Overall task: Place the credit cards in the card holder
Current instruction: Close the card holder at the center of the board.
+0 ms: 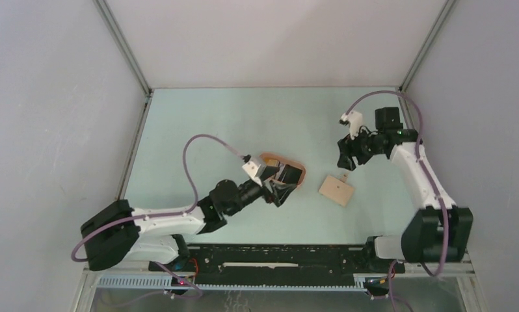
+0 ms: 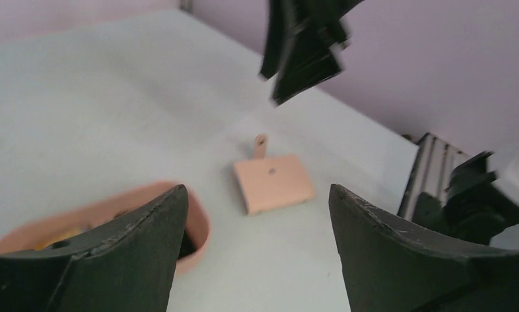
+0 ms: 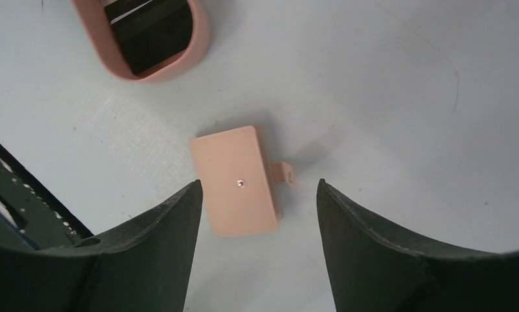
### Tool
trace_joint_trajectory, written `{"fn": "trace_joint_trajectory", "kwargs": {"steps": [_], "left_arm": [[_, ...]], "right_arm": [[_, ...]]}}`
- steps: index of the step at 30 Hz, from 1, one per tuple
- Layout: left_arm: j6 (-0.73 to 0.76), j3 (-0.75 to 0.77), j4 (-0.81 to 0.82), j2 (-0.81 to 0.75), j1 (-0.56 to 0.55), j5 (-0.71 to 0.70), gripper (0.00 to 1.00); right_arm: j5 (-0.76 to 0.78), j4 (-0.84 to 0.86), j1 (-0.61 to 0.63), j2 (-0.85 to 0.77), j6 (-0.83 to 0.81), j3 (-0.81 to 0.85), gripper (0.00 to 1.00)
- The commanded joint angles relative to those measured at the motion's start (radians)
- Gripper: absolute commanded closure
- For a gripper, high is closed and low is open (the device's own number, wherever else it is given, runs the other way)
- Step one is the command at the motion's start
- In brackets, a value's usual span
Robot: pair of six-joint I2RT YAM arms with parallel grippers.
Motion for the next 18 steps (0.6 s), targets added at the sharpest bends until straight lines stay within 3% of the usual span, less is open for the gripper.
{"fn": "trace_joint_trajectory", "kwargs": {"steps": [1,10,14,18], "left_arm": [[-0.066,0.243,-0.021,0.148,0.065,0.292,0.20],[-0.067,0.610,-0.189,0.513,0.118,0.594,0.46],[-0.071,0.675,-0.225,0.620,0.117,0.635,0.56],[-0.073,0.674,-0.228,0.666,0.115,0.615,0.59]], "right_arm": [[-0.224,-0.111,-0.131,0.193,-0.033,0.091,0.29],[-0.189,-0.142,-0.171,0.370,-0.040,0.156,0.50],[-0.154,-0.144,-0.171,0.401,-0.036,0.164,0.57],[-0.122,-0.137,-0.169,0.417,-0.025,0.163,0.61]]}}
